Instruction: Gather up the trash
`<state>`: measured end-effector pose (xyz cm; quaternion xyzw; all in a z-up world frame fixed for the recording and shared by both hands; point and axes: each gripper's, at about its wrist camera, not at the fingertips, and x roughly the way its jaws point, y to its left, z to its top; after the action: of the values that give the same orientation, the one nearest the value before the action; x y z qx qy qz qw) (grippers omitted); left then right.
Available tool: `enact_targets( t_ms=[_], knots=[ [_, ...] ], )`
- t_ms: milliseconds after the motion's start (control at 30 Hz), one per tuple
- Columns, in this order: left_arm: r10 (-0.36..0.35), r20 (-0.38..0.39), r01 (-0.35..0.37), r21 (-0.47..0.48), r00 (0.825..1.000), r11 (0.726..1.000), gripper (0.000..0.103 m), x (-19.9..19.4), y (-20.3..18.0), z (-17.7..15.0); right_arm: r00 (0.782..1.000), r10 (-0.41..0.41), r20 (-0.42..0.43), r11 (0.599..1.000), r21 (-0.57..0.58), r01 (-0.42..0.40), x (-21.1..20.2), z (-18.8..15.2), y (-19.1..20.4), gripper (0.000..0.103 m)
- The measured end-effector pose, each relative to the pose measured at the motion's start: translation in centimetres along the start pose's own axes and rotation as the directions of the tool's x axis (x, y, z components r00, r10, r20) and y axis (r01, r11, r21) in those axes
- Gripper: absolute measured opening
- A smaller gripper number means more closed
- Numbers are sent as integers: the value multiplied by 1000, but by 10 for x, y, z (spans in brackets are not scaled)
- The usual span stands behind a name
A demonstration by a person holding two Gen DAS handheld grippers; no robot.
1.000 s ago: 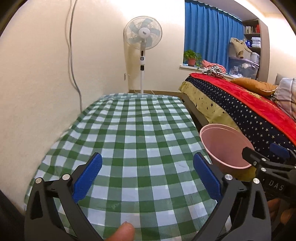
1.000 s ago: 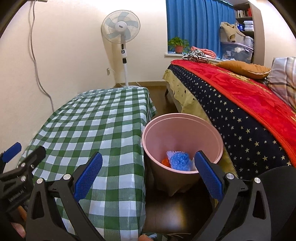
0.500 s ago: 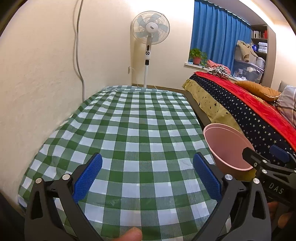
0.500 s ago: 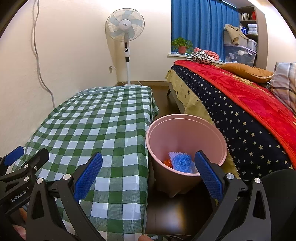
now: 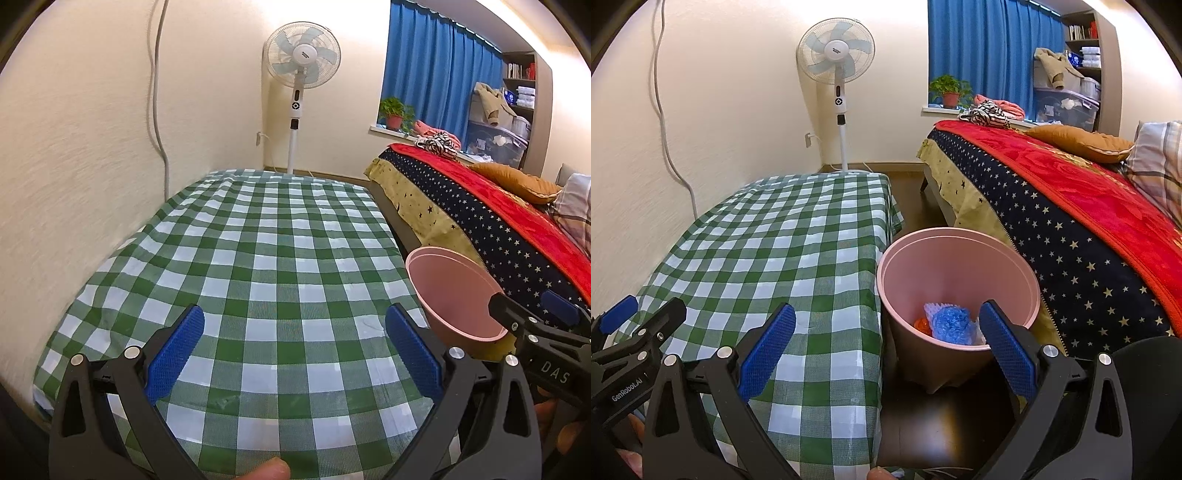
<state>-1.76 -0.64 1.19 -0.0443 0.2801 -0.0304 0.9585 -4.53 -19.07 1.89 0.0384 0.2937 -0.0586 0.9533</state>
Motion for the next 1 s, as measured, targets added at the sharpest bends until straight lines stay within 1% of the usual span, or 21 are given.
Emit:
enact_targets(
  t_ms=[1000],
  knots=[
    [-5, 0, 5, -11, 1000, 1000, 95, 0, -2, 0, 1000, -2, 0, 1000, -2, 2, 0, 0, -2, 98]
  ],
)
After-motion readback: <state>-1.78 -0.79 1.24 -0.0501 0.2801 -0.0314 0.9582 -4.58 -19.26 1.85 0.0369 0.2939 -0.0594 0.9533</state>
